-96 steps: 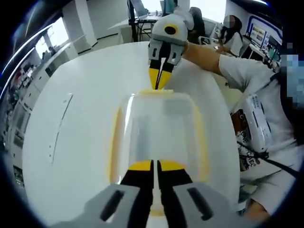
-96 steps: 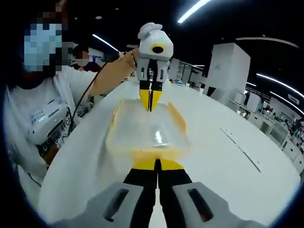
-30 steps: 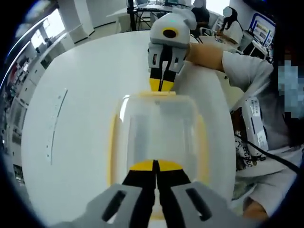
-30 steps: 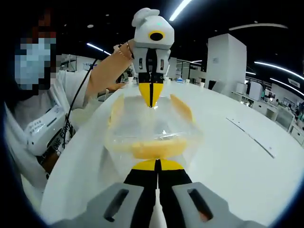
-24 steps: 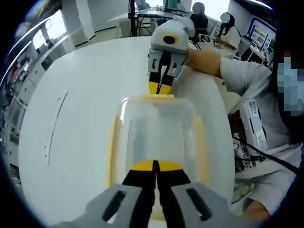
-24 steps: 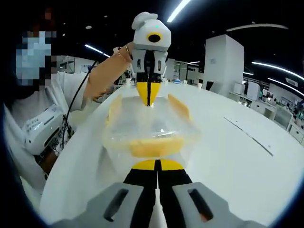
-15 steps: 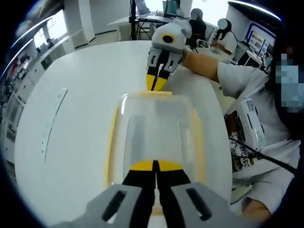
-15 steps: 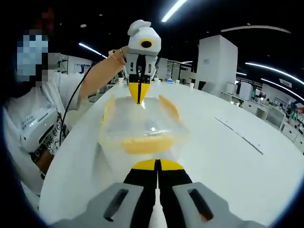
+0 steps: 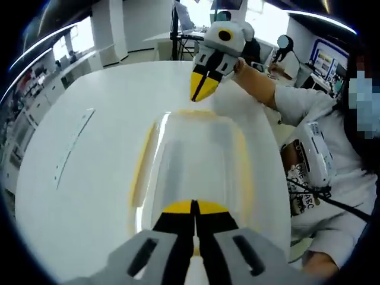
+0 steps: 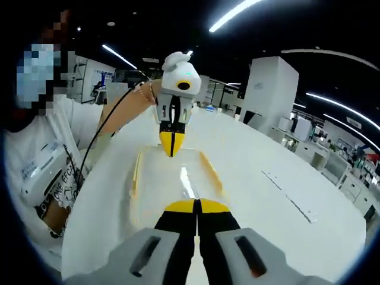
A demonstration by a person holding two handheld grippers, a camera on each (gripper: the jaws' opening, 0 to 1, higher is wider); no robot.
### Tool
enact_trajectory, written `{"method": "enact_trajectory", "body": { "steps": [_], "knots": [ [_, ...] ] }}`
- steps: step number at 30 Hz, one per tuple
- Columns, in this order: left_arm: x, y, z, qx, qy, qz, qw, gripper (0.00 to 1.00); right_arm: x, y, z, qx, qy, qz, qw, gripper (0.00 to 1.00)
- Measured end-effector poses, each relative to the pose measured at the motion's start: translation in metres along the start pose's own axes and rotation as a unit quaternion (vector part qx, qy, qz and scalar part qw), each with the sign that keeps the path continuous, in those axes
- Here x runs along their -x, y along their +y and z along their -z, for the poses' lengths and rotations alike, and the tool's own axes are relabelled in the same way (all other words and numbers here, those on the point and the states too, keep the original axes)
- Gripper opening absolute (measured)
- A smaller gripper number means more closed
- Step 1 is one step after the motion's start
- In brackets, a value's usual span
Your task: Snap each plastic latch of the storage box into its locked position after aligning the lid with the box until every specified latch is closed and the lid sits flush.
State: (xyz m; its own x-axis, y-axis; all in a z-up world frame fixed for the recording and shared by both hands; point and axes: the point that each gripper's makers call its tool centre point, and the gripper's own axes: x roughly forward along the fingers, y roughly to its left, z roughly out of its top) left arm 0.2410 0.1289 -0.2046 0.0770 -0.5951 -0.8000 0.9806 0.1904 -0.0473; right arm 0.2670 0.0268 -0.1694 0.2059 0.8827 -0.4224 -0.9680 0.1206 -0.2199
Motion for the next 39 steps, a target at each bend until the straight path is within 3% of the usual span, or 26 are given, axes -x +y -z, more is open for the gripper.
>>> {"method": "enact_trajectory", "body": {
  "steps": [4, 5, 11, 14, 19, 20, 23, 26, 30, 33, 34, 37, 39],
  "knots": [
    [0.003, 0.004, 0.002, 0.003, -0.006, 0.0, 1.0, 0.0, -0.024, 0.013, -0.016, 0.019, 0.032, -0.026, 0.999, 0.0],
    [0.004, 0.003, 0.003, 0.005, -0.009, 0.0, 1.0, 0.0, -0.032, 0.017, -0.018, 0.028, 0.055, -0.041, 0.9972, 0.0],
    [0.008, 0.005, 0.008, 0.006, -0.02, -0.003, 0.9998, 0.0, -0.061, 0.02, -0.017, 0.042, 0.106, -0.055, 0.9919, 0.0],
    [0.009, 0.005, 0.011, 0.006, -0.024, -0.006, 0.9997, 0.0, -0.07, 0.02, -0.017, 0.05, 0.126, -0.064, 0.9887, 0.0],
    [0.01, 0.005, 0.011, 0.005, -0.027, -0.007, 0.9996, 0.0, -0.074, 0.02, -0.017, 0.052, 0.131, -0.065, 0.9878, 0.0],
    [0.007, 0.008, 0.008, 0.006, -0.04, -0.003, 0.9992, 0.0, -0.083, 0.022, -0.01, 0.066, 0.19, -0.084, 0.976, 0.0],
    [0.006, 0.009, 0.006, 0.008, -0.044, 0.001, 0.999, 0.0, -0.081, 0.023, 0.001, 0.074, 0.249, -0.1, 0.9606, 0.0],
    [0.005, 0.01, 0.005, 0.01, -0.05, 0.007, 0.9987, 0.0, -0.076, 0.028, 0.003, 0.088, 0.286, -0.12, 0.9466, 0.0],
    [0.002, 0.006, 0.003, 0.012, -0.065, 0.022, 0.9976, 0.0, -0.077, 0.028, 0.005, 0.11, 0.323, -0.118, 0.9324, 0.0],
    [0.0, 0.003, 0.003, 0.012, -0.079, 0.031, 0.9963, 0.0, -0.078, 0.03, 0.009, 0.126, 0.383, -0.115, 0.9079, 0.0],
    [0.0, 0.002, 0.003, 0.011, -0.083, 0.033, 0.996, 0.0, -0.078, 0.031, 0.009, 0.133, 0.393, -0.113, 0.9029, 0.0],
    [-0.004, 0.001, -0.001, 0.017, -0.116, 0.045, 0.9921, 0.0, -0.079, 0.034, 0.009, 0.148, 0.415, -0.103, 0.8917, 0.0],
    [-0.004, 0.002, -0.001, 0.021, -0.127, 0.051, 0.9904, 0.0, -0.079, 0.035, 0.01, 0.154, 0.421, -0.1, 0.8885, 0.0]
  ]
}}
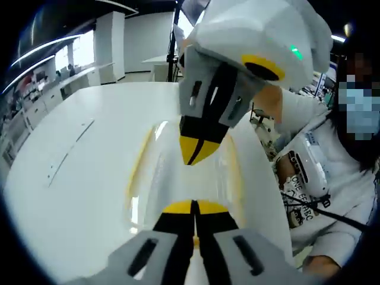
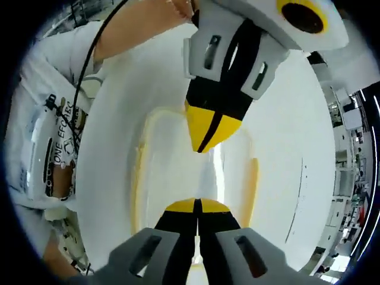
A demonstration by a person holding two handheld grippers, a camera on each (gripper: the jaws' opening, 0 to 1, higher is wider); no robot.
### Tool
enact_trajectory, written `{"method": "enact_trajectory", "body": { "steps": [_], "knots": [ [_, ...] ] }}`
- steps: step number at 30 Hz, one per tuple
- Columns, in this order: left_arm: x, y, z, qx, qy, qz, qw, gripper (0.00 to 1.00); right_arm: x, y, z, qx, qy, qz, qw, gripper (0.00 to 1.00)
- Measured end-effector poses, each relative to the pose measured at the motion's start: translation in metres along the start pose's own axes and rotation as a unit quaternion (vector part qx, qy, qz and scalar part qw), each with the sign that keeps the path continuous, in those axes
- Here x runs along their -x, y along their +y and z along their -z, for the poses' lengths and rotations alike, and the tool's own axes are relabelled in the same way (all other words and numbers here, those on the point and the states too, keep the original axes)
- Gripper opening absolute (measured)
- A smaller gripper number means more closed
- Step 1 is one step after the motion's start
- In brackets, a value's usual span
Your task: Snap each plastic latch of the storage box into its locked position after aligning the lid with the box until every specified latch is closed and the lid sits flush.
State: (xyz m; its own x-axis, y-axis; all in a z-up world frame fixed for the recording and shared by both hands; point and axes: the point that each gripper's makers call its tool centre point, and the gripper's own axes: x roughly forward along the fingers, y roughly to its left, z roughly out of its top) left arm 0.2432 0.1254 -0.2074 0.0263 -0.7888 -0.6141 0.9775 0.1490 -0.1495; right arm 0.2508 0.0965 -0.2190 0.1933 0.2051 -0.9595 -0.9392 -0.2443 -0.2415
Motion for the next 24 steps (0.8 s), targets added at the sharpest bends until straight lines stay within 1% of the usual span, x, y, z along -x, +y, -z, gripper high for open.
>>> {"method": "enact_trajectory", "body": {
  "steps": [2, 4, 7, 11, 12, 13, 14, 16, 18, 19, 22, 23, 24],
  "knots": [
    [0.001, -0.002, 0.0, -0.004, -0.011, 0.007, 0.9999, 0.0, 0.0, 0.001, 0.0, 0.002, 0.006, 0.004, 1.0, 0.0],
    [0.001, -0.002, 0.001, 0.0, -0.014, 0.01, 0.9999, 0.0, 0.001, 0.002, 0.001, 0.002, 0.009, 0.006, 0.9999, 0.0],
    [0.002, -0.007, 0.003, -0.003, -0.014, 0.009, 0.9999, 0.0, 0.001, 0.002, 0.001, 0.004, 0.011, 0.006, 0.9999, 0.0],
    [0.003, -0.007, 0.004, -0.007, -0.011, 0.005, 0.9999, 0.0, 0.002, 0.002, 0.002, 0.002, 0.013, 0.004, 0.9999, 0.0],
    [0.004, -0.007, 0.005, -0.011, -0.01, -0.001, 0.9999, 0.01, 0.002, 0.003, 0.002, 0.003, 0.014, 0.002, 0.9999, 0.0],
    [0.02, -0.008, 0.001, -0.024, -0.049, -0.01, 0.9985, 0.01, 0.001, 0.004, 0.003, 0.007, 0.024, -0.002, 0.9997, 0.0],
    [0.025, -0.01, -0.001, -0.02, -0.067, -0.002, 0.9975, 0.02, 0.001, 0.004, 0.003, 0.006, 0.027, -0.002, 0.9996, 0.0],
    [0.035, -0.006, -0.004, -0.015, -0.098, -0.013, 0.995, 0.02, 0.001, 0.004, 0.003, 0.002, 0.036, -0.004, 0.9993, 0.0],
    [0.042, 0.0, 0.002, -0.011, -0.114, -0.031, 0.993, 0.02, 0.002, 0.003, 0.004, 0.004, 0.044, -0.005, 0.999, 0.0],
    [0.044, 0.002, 0.006, -0.004, -0.117, -0.039, 0.9924, 0.03, 0.002, 0.003, 0.005, 0.004, 0.047, -0.005, 0.9989, 0.0],
    [0.043, 0.008, 0.019, -0.004, -0.124, -0.057, 0.9906, 0.03, 0.002, 0.002, 0.006, 0.002, 0.049, -0.006, 0.9988, 0.0],
    [0.043, 0.009, 0.022, 0.0, -0.129, -0.06, 0.9898, 0.03, 0.002, 0.002, 0.007, 0.001, 0.049, -0.007, 0.9988, 0.0],
    [0.044, 0.01, 0.023, 0.006, -0.14, -0.058, 0.9884, 0.03, 0.002, 0.002, 0.008, 0.0, 0.048, -0.008, 0.9988, 0.0]
  ]
}}
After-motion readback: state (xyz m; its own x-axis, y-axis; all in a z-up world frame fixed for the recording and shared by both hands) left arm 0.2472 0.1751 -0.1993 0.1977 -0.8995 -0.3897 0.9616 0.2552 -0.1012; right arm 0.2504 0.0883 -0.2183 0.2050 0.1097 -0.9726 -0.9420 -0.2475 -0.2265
